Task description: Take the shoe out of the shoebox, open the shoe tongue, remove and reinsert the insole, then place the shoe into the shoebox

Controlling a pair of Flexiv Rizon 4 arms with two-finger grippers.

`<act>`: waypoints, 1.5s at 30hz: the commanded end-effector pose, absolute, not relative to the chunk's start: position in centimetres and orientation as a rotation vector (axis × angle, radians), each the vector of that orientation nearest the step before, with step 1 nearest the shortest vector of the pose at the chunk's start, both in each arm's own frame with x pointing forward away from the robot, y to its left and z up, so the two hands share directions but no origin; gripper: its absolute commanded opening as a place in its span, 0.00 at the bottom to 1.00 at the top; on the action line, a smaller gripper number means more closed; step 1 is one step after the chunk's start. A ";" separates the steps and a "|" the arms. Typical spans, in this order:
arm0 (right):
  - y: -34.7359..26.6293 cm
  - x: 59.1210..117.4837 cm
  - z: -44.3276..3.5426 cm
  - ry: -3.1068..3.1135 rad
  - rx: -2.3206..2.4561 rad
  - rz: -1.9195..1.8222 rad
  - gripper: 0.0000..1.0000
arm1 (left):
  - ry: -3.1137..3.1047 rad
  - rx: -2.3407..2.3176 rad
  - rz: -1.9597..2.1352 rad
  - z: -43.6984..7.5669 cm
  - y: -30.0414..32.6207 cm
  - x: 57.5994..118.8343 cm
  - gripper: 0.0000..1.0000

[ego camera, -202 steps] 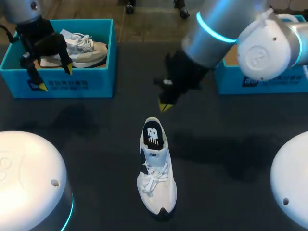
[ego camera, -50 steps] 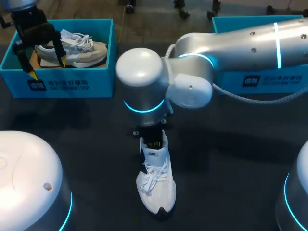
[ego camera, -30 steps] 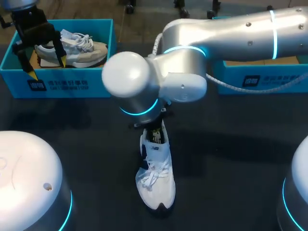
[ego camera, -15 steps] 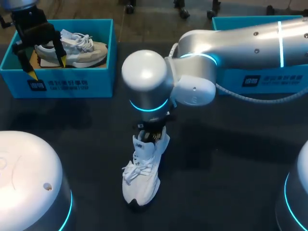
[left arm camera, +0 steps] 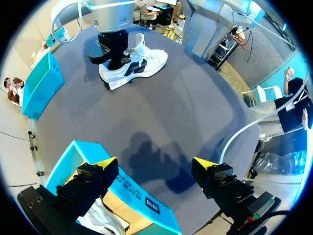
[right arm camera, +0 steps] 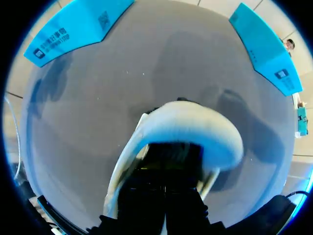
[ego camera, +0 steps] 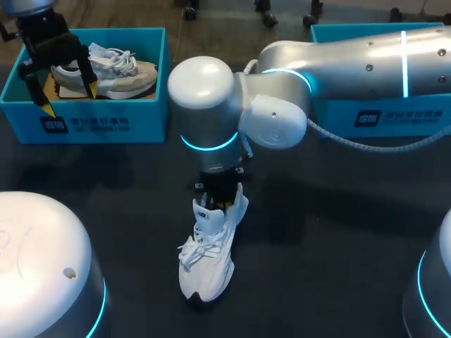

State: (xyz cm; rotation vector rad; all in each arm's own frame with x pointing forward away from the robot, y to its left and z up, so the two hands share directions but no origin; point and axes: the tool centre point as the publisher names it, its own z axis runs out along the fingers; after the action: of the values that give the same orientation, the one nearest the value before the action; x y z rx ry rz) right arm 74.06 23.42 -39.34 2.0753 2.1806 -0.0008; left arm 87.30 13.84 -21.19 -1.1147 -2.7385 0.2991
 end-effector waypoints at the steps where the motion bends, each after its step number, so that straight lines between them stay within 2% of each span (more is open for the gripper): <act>1: 23.7 73.6 -37.3 2.121 2.059 -0.033 0.00 | -2.736 -1.115 0.296 -21.2 13.9 87.4 1.00; 7: 23.3 74.5 -36.0 2.037 2.068 -0.068 0.00 | -2.736 -1.115 0.296 -21.2 13.9 87.4 1.00; 14: 22.9 76.2 -36.5 2.005 2.082 -0.063 0.00 | -2.736 -1.115 0.296 -21.2 13.9 87.4 1.00; 21: 22.6 77.2 -39.0 2.031 2.119 -0.041 0.00 | -2.736 -1.115 0.296 -21.2 13.9 87.4 1.00; 33: 24.2 75.6 -41.9 2.090 2.227 -0.028 0.00 | -2.736 -1.115 0.296 -21.2 13.9 87.4 1.00; 45: 24.0 73.5 -36.6 2.070 2.239 -0.078 0.00 | -2.736 -1.115 0.296 -21.2 13.9 87.4 1.00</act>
State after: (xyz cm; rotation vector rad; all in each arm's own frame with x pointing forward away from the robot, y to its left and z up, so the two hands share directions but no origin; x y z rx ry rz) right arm 73.98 24.25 -38.62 2.2541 2.0870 -0.0816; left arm 87.30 13.84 -21.19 -1.1145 -2.7384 0.2992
